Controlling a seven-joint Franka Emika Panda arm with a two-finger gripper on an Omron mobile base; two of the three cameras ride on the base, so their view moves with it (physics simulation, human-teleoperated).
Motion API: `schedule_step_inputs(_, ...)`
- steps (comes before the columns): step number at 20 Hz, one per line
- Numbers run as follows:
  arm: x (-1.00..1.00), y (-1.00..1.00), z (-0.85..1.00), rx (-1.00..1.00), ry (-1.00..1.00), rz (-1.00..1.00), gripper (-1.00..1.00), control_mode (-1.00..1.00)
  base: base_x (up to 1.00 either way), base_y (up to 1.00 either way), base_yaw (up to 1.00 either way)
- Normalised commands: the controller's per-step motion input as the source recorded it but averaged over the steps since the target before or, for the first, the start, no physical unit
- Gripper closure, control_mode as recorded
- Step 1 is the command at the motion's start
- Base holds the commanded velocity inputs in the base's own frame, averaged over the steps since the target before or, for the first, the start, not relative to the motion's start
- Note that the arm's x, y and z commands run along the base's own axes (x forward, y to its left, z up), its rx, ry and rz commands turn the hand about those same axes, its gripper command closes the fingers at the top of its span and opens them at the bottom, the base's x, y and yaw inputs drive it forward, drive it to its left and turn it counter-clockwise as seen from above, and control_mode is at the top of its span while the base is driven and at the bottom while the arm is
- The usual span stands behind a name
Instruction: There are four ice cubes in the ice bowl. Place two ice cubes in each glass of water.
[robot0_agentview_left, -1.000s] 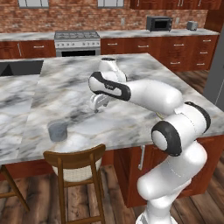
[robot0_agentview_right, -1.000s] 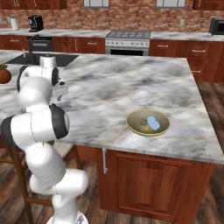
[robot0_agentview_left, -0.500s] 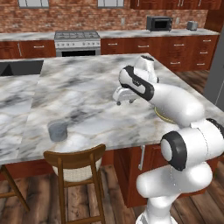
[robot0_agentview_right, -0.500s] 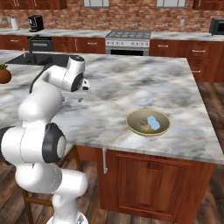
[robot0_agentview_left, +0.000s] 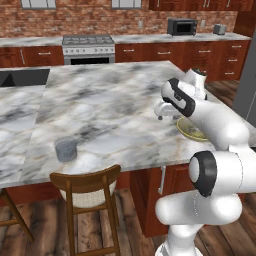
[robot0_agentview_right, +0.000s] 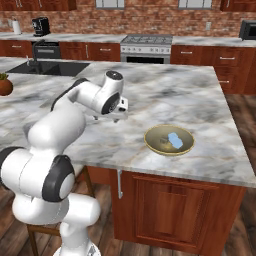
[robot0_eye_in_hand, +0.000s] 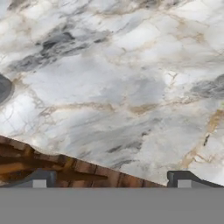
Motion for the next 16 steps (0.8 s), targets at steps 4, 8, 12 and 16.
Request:
schedule_step_inputs(4,-0.01,-1.00,0.00,-0.06,0.00,-0.03,-1.00,-1.00,0.00,0.00,0.00)
schedule_step_inputs(8,-0.09,-1.00,0.00,-0.14,0.00,0.00,-1.00,-1.00,0.00,0.00,0.00)
schedule_step_inputs(12,-0.03,-1.00,0.00,-0.11,-0.07,0.00,-1.00,-1.00,0.00,0.00,0.00)
schedule_step_inputs(16,-0.03,-1.00,0.00,-0.10,-0.14,0.00,-1.00,-1.00,0.00,0.00,0.00)
